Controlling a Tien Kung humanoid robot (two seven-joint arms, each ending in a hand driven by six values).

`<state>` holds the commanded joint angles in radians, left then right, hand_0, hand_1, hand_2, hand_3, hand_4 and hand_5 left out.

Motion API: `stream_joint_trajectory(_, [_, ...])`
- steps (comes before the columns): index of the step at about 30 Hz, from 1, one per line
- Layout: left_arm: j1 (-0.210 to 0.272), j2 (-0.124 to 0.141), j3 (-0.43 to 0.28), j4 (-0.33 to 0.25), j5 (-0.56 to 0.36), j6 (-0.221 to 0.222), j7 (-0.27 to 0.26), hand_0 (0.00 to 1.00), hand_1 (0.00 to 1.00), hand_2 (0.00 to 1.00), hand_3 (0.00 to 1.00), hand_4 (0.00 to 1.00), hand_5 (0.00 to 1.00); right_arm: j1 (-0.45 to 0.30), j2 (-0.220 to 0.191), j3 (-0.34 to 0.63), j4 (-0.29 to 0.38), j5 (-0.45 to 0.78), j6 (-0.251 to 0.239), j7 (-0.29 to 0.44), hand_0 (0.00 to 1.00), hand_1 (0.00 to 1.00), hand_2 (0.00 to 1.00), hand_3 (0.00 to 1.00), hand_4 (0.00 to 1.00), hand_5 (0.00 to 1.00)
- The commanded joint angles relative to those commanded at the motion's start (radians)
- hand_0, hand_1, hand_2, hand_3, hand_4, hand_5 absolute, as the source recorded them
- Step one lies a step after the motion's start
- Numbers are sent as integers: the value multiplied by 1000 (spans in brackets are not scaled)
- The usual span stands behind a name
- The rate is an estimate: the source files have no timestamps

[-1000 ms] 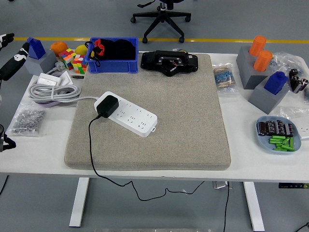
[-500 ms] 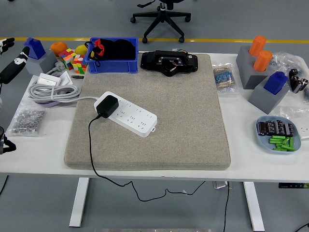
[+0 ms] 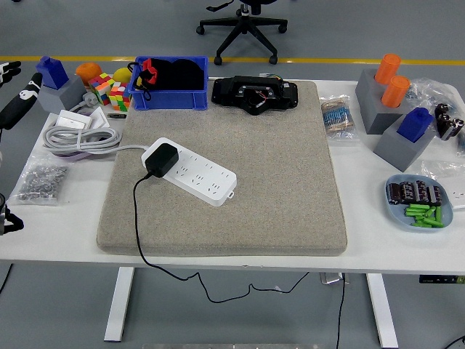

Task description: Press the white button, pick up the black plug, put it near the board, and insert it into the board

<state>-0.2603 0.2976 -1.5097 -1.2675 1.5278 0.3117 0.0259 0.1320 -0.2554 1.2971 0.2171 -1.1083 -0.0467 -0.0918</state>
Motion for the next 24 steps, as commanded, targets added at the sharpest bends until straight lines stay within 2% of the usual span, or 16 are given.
stream_joint_trajectory(14, [20, -8, -14, -11, -5, -8, 3, 958, 891, 822, 798, 778, 615, -7, 5, 23, 0, -11, 1, -4, 614, 582, 580, 582, 652, 399])
stream_joint_trajectory(24, [32, -11, -23, -24, -24, -13, -29, 959, 889, 818, 793, 778, 614, -11, 13, 27, -1, -18, 7, -12, 616, 583, 583, 582, 652, 396])
